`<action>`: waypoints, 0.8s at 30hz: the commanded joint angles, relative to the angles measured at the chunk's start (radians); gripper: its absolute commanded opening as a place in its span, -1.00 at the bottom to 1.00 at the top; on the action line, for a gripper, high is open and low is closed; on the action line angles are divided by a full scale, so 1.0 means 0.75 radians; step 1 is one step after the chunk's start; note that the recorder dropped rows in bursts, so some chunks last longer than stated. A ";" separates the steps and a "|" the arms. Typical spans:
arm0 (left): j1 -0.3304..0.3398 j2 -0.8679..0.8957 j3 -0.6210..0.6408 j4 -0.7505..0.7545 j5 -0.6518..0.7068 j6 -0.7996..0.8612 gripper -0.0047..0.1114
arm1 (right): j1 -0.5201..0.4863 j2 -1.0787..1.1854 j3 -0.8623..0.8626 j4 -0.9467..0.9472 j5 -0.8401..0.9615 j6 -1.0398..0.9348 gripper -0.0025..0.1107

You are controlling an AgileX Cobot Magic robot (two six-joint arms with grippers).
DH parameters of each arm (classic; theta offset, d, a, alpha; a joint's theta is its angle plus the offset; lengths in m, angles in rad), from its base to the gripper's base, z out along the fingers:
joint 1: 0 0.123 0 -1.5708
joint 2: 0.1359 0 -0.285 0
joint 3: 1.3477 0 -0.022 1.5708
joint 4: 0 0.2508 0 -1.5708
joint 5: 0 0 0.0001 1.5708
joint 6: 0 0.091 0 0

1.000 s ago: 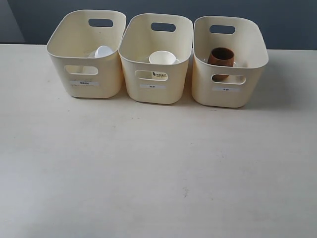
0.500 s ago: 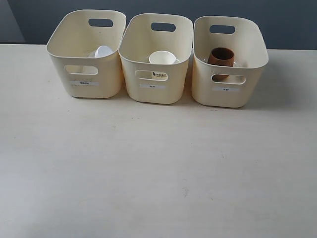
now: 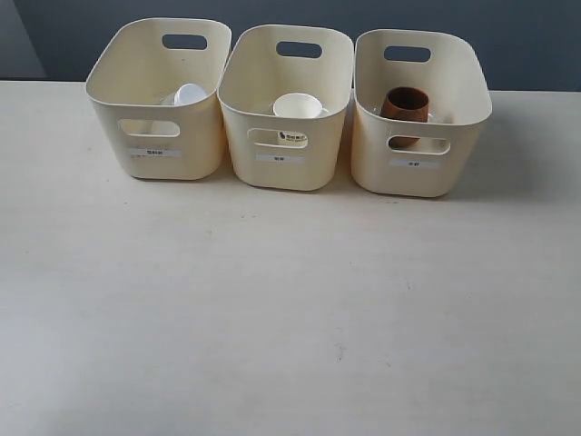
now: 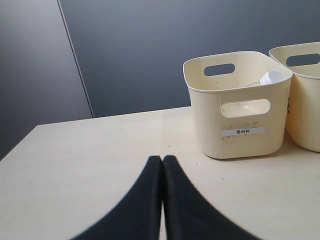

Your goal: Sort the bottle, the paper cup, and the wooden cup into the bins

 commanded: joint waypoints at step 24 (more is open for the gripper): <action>0.001 -0.007 0.002 0.000 -0.009 -0.002 -0.92 | -0.384 -0.389 1.055 0.197 -0.765 -0.049 -0.97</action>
